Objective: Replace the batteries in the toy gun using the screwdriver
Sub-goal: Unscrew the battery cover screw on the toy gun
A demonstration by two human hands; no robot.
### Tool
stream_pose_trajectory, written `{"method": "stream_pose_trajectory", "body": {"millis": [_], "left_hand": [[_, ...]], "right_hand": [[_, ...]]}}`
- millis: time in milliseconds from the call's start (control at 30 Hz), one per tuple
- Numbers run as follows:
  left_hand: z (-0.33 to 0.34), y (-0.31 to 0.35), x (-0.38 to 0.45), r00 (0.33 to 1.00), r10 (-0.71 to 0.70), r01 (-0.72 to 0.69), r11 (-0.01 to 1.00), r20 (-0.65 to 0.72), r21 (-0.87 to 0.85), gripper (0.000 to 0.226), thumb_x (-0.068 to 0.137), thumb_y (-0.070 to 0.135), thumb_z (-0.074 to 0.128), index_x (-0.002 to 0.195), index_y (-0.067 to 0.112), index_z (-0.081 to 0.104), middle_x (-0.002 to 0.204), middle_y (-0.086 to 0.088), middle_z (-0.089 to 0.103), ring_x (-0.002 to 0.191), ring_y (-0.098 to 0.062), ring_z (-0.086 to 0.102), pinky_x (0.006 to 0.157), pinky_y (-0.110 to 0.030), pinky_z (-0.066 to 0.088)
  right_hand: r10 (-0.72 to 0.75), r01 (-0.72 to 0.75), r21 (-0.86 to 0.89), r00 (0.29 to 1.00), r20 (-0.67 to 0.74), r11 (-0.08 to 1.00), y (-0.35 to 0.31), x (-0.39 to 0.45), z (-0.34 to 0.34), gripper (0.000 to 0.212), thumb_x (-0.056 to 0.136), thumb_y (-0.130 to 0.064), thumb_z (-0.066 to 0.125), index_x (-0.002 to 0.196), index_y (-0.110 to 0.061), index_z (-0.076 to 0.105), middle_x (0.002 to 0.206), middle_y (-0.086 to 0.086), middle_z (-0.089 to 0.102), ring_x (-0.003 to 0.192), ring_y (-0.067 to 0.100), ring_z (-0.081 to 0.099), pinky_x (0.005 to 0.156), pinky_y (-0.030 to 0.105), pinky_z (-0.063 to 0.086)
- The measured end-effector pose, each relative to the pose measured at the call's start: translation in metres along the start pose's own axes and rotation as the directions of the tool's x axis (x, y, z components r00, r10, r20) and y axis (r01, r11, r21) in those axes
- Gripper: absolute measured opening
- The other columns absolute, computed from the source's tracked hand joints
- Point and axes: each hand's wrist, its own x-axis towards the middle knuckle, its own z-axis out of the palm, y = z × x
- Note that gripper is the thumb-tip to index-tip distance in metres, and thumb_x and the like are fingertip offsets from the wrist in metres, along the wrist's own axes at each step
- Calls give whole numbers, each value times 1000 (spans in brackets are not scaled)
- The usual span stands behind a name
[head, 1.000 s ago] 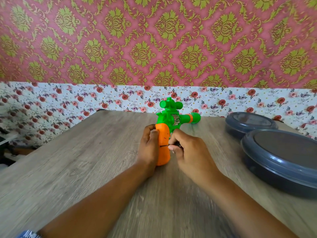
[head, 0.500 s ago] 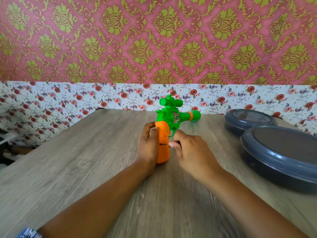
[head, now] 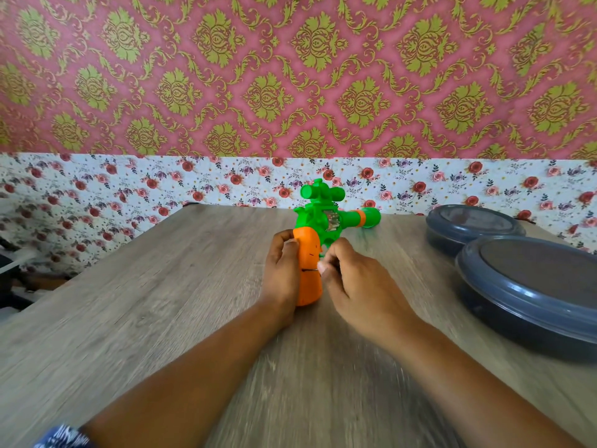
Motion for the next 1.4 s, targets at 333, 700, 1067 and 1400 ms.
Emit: {"method": "stream_pose_trajectory", "body": {"millis": [333, 700, 1067, 1400], "left_hand": [[1, -4, 2, 1000, 10, -10, 1000, -5, -2, 21, 100, 20, 33, 103, 24, 53, 90, -4, 60, 77, -18, 55, 65, -30, 45], [1, -3, 2, 1000, 8, -8, 1000, -6, 7, 22, 99, 18, 33, 102, 23, 54, 93, -9, 61, 80, -21, 56, 70, -33, 46], [1, 0, -1, 1000, 13, -14, 999, 28, 35, 23, 100, 19, 31, 105, 24, 53, 93, -6, 61, 79, -20, 56, 69, -33, 46], [0, 1, -2, 1000, 24, -24, 999, 4, 37, 24, 99, 18, 31, 101, 24, 55, 103, -18, 62, 85, -26, 58, 77, -44, 50]], "right_hand": [[-166, 161, -475, 986, 31, 865, 0, 3, -7, 22, 76, -29, 73, 76, -14, 58, 53, -1, 59, 37, 22, 54, 42, 17, 1], [-42, 48, -144, 998, 45, 988, -2, 1, -10, 15, 95, -36, 40, 94, -21, 39, 100, 0, 62, 88, 26, 59, 60, 32, 31], [-11, 37, -400, 998, 68, 916, -12, 3, -14, 33, 98, -40, 28, 111, -14, 42, 99, 8, 66, 89, 30, 63, 58, 31, 28], [-32, 43, -168, 997, 66, 985, -5, 3, -13, 13, 94, -27, 45, 90, -22, 33, 91, 1, 63, 84, 28, 59, 58, 31, 29]]}}
